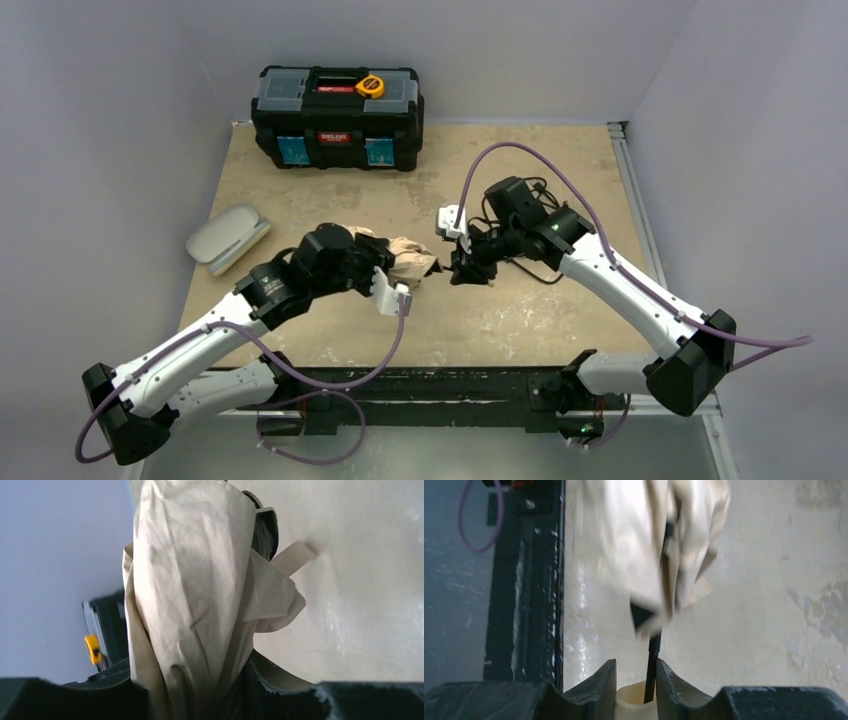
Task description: Open the umbrella
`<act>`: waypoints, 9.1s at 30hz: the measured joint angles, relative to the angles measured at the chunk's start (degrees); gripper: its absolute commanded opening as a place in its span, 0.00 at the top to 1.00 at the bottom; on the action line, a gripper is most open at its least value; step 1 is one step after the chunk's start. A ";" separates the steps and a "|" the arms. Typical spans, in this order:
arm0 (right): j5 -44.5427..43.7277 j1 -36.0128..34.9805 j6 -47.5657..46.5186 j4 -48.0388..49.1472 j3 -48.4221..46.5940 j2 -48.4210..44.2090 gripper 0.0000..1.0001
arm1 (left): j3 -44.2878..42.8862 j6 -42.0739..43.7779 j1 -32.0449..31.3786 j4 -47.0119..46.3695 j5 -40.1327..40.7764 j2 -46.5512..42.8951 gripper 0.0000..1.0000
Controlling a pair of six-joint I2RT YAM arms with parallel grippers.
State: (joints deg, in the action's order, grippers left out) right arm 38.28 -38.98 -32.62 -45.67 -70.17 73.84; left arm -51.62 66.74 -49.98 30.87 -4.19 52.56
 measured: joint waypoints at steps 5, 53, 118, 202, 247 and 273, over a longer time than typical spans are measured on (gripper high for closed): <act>-4.72 1.90 -3.15 -2.51 3.56 -1.03 0.71 | 0.00 2.14 6.80 4.46 -1.46 -2.03 1.00; -9.90 23.02 -27.52 -21.24 8.92 -0.96 0.51 | 0.24 27.89 61.20 -0.87 -33.22 -1.92 1.00; 27.26 15.10 70.44 47.23 14.99 -15.61 1.00 | -26.12 -2.36 7.91 6.27 -18.14 9.97 0.34; -4.42 6.40 41.88 59.34 5.70 -9.75 1.00 | -13.99 -54.64 28.81 -2.03 -34.95 5.29 0.01; -0.55 13.44 30.75 46.69 3.96 -4.72 1.00 | -11.65 -52.96 52.22 -0.90 -21.35 23.15 0.33; -1.27 13.03 49.83 55.63 2.89 -4.22 1.00 | -2.03 -48.46 13.57 -33.79 -26.60 20.35 0.65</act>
State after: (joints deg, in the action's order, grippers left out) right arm 37.01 -25.96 17.21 9.96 -67.29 69.63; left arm -53.65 18.28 -36.40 -2.92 -30.79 72.90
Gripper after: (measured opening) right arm 0.060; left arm 0.458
